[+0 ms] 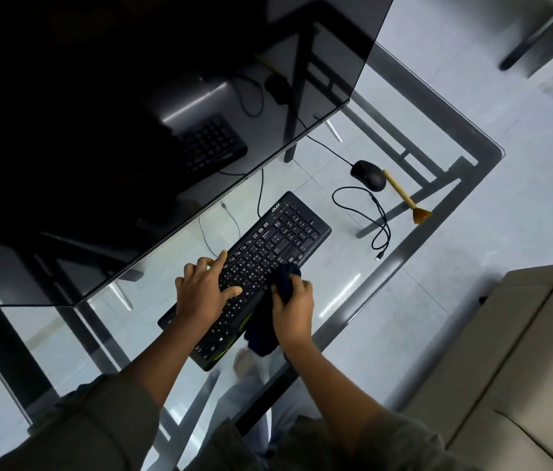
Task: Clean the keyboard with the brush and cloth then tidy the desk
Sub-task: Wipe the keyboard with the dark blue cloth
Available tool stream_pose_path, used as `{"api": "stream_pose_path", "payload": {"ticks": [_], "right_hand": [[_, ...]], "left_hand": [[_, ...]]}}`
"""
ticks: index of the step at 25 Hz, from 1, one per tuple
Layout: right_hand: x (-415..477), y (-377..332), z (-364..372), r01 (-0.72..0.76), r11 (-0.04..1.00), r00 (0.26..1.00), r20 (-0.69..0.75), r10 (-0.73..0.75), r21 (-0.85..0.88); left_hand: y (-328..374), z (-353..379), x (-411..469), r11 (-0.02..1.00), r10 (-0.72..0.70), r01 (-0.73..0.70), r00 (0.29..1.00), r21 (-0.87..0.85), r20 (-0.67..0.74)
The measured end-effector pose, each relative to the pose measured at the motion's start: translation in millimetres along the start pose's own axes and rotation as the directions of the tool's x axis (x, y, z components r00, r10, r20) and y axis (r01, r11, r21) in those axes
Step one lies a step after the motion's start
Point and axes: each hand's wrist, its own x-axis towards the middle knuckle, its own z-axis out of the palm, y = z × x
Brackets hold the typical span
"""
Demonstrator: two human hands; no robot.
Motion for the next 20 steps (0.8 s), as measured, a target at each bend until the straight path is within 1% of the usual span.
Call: {"api": "stream_pose_path", "payload": {"ticks": [1, 3, 5, 7, 10, 11, 13, 14, 16, 18, 19, 20], "right_hand": [[14.3, -4.5, -10.0, -0.004, 0.999, 1.0, -0.021, 0.005, 0.04], [51.5, -16.3, -34.8, -0.032, 0.995, 0.993, -0.114, 0.042, 0.092], [94.7, -26.6, -59.3, -0.081, 0.993, 0.974, -0.203, 0.097, 0.085], [119.7, -33.3, -73.4, -0.102, 0.994, 0.966, -0.235, 0.107, 0.033], [103.6, -33.7, -63.6, -0.065, 0.998, 0.97, -0.234, 0.062, -0.003], [87.0, -29.5, -53.4, -0.055, 0.998, 0.975, -0.213, 0.057, 0.014], [41.6, -15.5, -26.3, -0.029, 0.998, 0.993, -0.115, 0.034, 0.047], [15.8, -9.4, -13.8, -0.009, 0.999, 0.999, -0.05, 0.01, 0.035], [-28.6, 1.4, 7.3, 0.063, 0.997, 0.995, 0.08, -0.059, -0.052], [-49.4, 8.7, 15.7, 0.128, 0.987, 0.978, 0.178, -0.109, -0.097], [-45.4, 11.1, 14.9, 0.139, 0.985, 0.978, 0.171, -0.121, -0.099], [-36.8, 10.4, 10.5, 0.131, 0.986, 0.985, 0.13, -0.117, -0.107]], "left_hand": [[0.6, -0.4, 0.7, 1.0, 0.0, 0.0, 1.0, -0.004, 0.003], [1.2, -1.3, 0.5, 1.0, 0.0, 0.0, 1.0, -0.01, 0.009], [0.7, -1.3, 0.0, 1.0, 0.0, 0.0, 1.0, -0.014, 0.007], [0.5, -1.5, -0.6, 1.0, 0.001, -0.001, 1.0, -0.015, 0.006], [1.2, -2.3, -0.8, 1.0, -0.002, 0.002, 1.0, -0.029, 0.015], [1.4, -2.8, 0.1, 1.0, -0.003, 0.003, 1.0, -0.031, 0.019], [0.4, -3.3, 1.2, 0.999, -0.005, 0.006, 1.0, -0.035, 0.026], [-0.3, -3.3, 1.4, 0.999, -0.006, 0.007, 1.0, -0.041, 0.024], [-1.4, -4.2, 1.6, 0.999, 0.005, -0.004, 1.0, -0.05, 0.019], [-3.6, -5.0, -0.3, 0.999, 0.032, -0.031, 0.999, -0.04, 0.023], [-6.8, -5.9, -1.9, 0.998, 0.043, -0.042, 0.999, -0.036, 0.025], [-11.6, -7.3, -3.9, 0.998, 0.043, -0.042, 0.999, -0.036, 0.027]]}}
